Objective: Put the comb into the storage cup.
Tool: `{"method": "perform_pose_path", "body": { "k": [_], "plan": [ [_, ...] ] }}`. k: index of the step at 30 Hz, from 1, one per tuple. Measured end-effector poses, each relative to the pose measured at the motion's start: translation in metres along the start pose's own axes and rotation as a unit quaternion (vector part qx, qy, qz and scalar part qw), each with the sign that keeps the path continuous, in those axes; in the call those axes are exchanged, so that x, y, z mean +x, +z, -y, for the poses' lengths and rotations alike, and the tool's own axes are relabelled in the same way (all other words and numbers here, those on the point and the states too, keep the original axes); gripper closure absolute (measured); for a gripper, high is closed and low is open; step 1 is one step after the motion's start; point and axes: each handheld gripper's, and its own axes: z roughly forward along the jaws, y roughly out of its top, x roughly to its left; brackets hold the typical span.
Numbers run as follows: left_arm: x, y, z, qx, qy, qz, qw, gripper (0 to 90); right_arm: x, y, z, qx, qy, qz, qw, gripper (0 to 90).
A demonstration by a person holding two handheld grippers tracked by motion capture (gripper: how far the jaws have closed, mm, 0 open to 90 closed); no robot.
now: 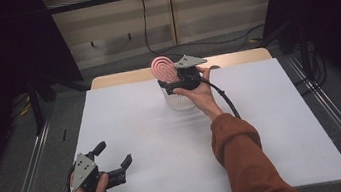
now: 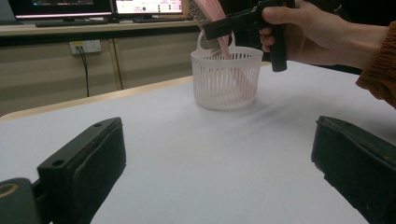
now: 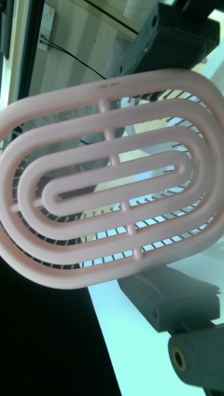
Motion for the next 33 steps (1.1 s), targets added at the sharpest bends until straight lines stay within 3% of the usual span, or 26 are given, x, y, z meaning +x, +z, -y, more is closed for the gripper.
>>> {"method": "perform_pose_path", "body": {
  "k": [22,33],
  "plan": [
    [0.000,0.000,0.000,0.000,-0.002,0.001,1.0000,3.1,0.006,0.005,0.007,0.021,0.005,-0.015,0.9996,10.1],
    [0.000,0.000,0.000,0.001,-0.001,0.001,1.0000,3.0,0.004,0.003,0.010,0.038,0.006,-0.006,0.9992,10.3]
  ]
}}
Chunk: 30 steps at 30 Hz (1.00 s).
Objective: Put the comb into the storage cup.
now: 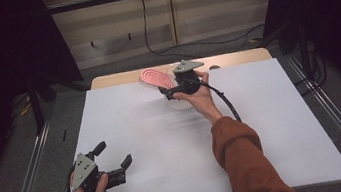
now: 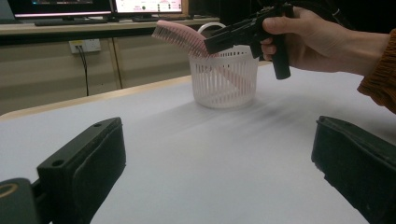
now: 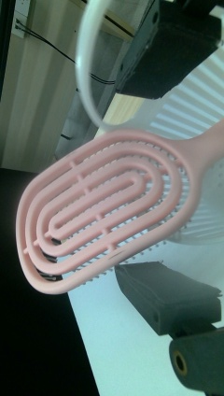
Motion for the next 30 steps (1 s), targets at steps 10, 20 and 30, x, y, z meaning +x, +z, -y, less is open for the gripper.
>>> {"method": "perform_pose_path", "body": {
  "k": [10,20,30],
  "plan": [
    [0.000,0.000,0.000,0.000,0.000,0.000,1.0000,3.0,-0.004,-0.009,0.001,-0.007,0.004,0.004,1.0000,10.3],
    [0.000,0.000,0.000,0.002,0.000,-0.002,1.0000,3.0,-0.006,-0.018,-0.002,-0.020,0.006,0.010,0.9997,10.8],
    [0.001,0.000,0.000,0.003,0.001,-0.004,1.0000,3.0,-0.007,-0.029,-0.003,-0.034,0.011,0.025,0.9991,5.9]
  ]
}}
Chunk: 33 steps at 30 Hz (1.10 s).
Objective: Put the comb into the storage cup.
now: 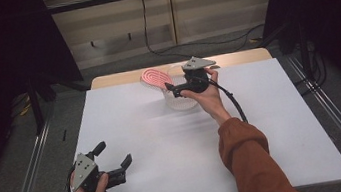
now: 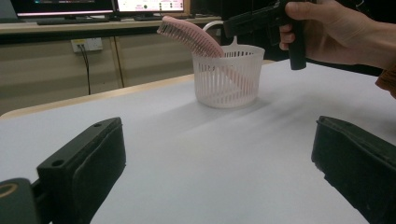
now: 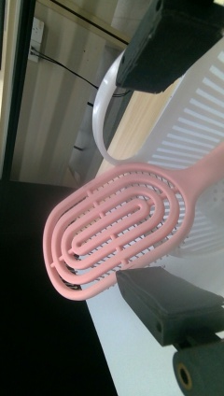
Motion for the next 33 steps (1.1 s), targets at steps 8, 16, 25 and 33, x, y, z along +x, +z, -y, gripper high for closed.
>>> {"method": "perform_pose_path", "body": {
  "k": [8,16,25,33],
  "plan": [
    [0.002,0.001,0.000,0.001,-0.003,-0.005,1.0000,3.0,0.001,-0.008,0.000,-0.010,0.000,0.014,0.9999,2.0],
    [0.003,0.002,0.001,-0.006,-0.014,-0.007,0.9999,3.0,0.003,-0.017,-0.003,-0.025,0.008,0.021,0.9994,0.0],
    [0.003,0.002,0.001,-0.003,-0.006,-0.011,0.9999,3.0,0.003,-0.025,0.000,-0.033,0.021,0.032,0.9987,0.2],
    [0.003,0.003,0.001,-0.008,-0.010,-0.010,0.9999,3.0,0.006,-0.034,0.000,-0.037,0.020,0.043,0.9982,0.4]
  ]
}}
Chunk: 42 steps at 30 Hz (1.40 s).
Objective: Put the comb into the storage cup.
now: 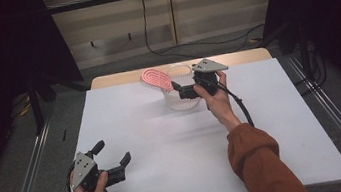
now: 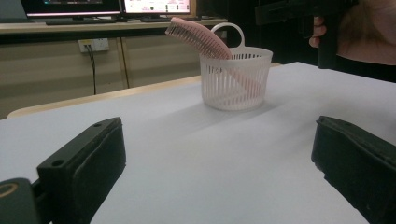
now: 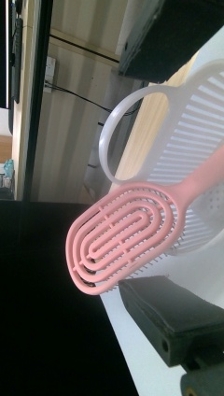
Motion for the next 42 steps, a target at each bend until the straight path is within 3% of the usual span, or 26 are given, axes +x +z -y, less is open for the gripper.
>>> {"method": "perform_pose_path", "body": {
  "k": [23,32,42],
  "plan": [
    [-0.001,-0.002,-0.001,-0.005,0.004,-0.004,1.0000,3.0,0.002,-0.036,0.009,-0.011,-0.021,0.039,0.9990,0.7],
    [-0.003,-0.003,-0.001,-0.006,0.003,-0.007,1.0000,3.0,0.000,-0.058,0.007,-0.023,-0.025,0.064,0.9974,0.5],
    [-0.002,-0.004,-0.001,-0.003,0.005,-0.007,1.0000,3.0,0.003,-0.075,0.012,-0.029,-0.038,0.076,0.9960,0.0]
  ]
}}
